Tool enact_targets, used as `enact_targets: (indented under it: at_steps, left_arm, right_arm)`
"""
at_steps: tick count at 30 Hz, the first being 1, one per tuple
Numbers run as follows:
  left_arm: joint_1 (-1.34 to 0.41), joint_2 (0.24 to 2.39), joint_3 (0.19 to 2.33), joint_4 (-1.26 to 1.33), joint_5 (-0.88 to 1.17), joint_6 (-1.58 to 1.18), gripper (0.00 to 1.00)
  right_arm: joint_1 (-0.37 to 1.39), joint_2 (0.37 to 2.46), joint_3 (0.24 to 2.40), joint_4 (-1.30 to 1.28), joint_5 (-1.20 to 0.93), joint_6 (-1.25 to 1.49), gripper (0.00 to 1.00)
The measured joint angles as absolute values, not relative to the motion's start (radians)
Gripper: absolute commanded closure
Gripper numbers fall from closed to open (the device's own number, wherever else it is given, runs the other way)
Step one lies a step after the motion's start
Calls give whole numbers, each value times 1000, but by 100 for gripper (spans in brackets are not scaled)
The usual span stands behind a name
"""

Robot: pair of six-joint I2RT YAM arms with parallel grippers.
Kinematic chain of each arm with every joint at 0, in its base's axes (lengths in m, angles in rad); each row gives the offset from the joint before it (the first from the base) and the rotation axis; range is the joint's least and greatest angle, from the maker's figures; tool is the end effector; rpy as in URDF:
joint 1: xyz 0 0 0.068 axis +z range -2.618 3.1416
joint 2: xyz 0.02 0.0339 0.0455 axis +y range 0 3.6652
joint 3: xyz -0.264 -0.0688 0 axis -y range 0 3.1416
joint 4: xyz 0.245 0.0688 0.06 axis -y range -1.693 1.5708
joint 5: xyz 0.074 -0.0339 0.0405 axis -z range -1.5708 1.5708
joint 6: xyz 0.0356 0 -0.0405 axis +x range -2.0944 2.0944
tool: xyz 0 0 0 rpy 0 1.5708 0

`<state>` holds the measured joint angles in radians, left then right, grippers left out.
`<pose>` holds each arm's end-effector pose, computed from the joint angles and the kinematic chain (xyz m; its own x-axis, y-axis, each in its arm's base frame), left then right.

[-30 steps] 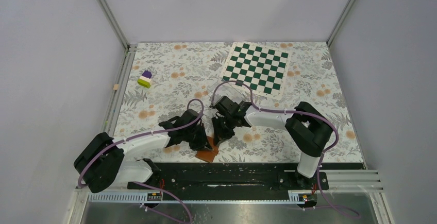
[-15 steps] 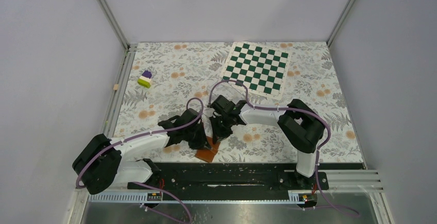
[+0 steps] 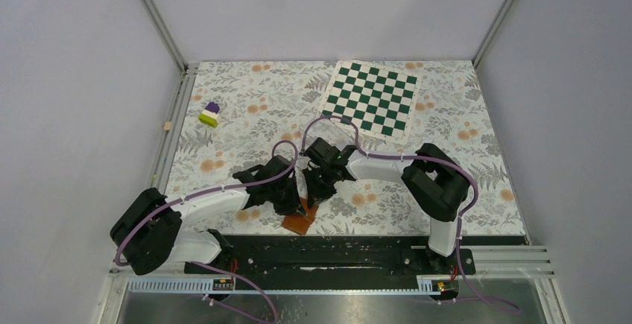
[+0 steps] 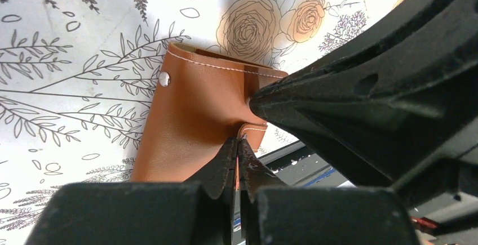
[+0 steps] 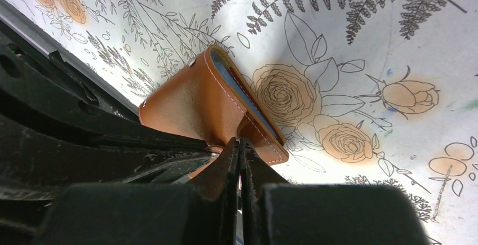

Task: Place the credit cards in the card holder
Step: Close the card holder at the center of the board.

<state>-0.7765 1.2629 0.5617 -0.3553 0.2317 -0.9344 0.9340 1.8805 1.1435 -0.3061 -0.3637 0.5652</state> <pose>0.1507 -0.1595 0.1583 -0.9825 -0.1321 -0.1316 -0.0463 0.8563 -0.5144 0.2135 0.3100 0.1520 -0.8933 -0.3661 -0.2606 -0.4494 0.7197 0.5292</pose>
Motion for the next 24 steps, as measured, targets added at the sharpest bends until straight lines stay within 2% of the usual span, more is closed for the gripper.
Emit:
enact_targets:
  at_steps: [24]
  left_arm:
    - [-785,1276,591,-413,216,-939,100]
  right_arm:
    - [934,1877,1124,-294,-403,572,94]
